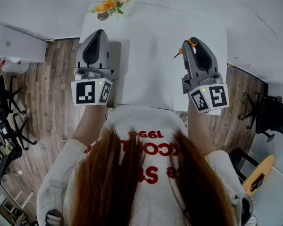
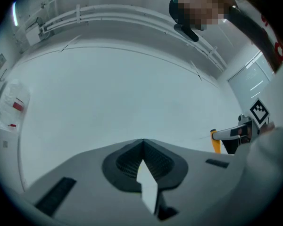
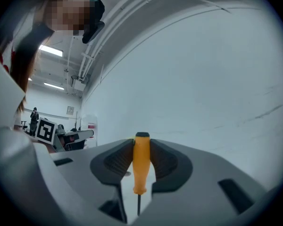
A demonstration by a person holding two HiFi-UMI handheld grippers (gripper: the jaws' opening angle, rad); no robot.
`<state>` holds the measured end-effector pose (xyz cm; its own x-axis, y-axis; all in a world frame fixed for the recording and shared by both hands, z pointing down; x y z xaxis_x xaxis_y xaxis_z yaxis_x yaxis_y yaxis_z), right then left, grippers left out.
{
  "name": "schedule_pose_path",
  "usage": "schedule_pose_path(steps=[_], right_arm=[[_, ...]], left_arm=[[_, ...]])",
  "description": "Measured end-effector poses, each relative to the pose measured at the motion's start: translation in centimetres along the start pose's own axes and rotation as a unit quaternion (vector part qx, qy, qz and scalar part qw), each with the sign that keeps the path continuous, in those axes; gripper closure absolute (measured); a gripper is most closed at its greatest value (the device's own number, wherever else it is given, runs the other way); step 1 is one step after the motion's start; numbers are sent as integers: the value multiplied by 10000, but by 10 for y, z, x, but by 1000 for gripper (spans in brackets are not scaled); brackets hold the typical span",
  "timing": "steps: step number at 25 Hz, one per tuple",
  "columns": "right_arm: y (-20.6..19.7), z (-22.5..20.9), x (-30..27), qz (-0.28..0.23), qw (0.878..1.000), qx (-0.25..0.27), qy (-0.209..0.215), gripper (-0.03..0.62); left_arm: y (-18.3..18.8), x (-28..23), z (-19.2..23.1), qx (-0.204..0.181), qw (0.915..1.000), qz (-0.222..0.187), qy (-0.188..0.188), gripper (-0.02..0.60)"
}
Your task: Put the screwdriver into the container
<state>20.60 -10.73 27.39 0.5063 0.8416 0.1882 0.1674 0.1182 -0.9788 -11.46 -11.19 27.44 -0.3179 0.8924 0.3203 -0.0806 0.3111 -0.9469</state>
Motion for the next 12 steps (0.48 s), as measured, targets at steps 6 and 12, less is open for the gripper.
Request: schedule_pose_path(steps=[6, 12], right_arm=[[-2, 22, -30, -40, 9971, -77, 756, 484], [-16, 54, -71, -10, 9861, -334, 1625, 485]], left_arm=[[8, 26, 18, -212, 9982, 19, 563, 577], [17, 66, 43, -507, 9900, 47, 1313, 577]])
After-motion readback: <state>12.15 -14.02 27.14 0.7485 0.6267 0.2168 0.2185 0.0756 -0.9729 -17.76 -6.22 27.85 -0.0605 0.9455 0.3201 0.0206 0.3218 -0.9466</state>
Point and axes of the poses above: the fingertips, and each gripper's own axes: x backward along the fingers, z to its left, y out of its top, the point moved 10 cm from there along x, backward along the fingers, and after that the axes turned 8 degrees about -z, right-handed, at the moved point
